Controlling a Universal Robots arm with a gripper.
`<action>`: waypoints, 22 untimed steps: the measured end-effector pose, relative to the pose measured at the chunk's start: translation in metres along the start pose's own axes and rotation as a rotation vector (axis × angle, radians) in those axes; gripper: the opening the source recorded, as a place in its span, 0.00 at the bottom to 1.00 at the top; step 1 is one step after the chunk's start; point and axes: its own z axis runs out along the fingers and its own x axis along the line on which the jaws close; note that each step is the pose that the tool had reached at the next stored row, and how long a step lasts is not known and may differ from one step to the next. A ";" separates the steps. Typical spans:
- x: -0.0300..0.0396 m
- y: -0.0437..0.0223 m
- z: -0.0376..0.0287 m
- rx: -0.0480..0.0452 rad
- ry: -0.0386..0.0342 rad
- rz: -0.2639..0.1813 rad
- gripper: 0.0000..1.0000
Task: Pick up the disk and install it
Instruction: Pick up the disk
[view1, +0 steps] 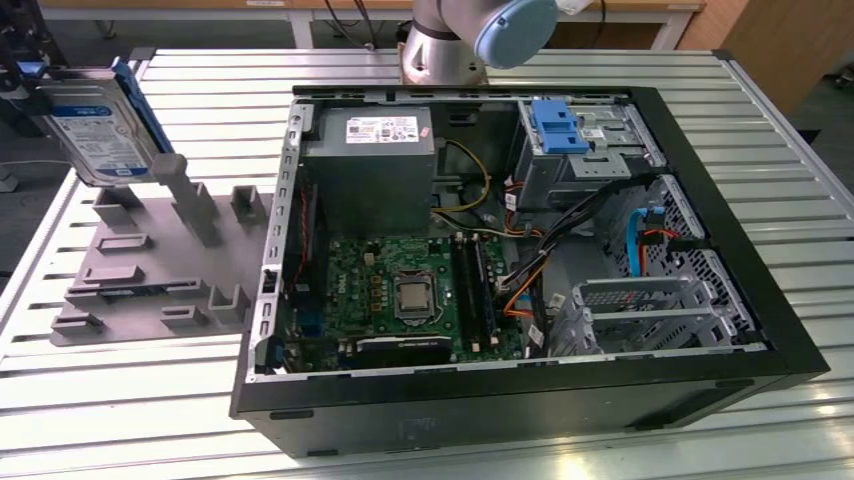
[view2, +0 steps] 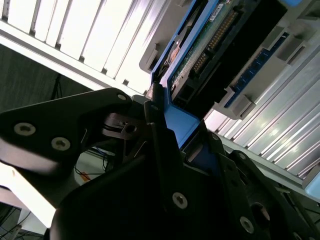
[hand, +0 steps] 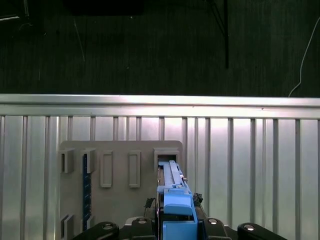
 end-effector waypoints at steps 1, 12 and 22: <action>0.0000 0.0000 -0.0004 0.0001 0.0000 0.000 0.36; -0.0001 0.0000 -0.0064 0.0000 0.0000 0.000 0.36; -0.0002 0.0001 -0.0120 0.0000 0.0001 0.000 0.36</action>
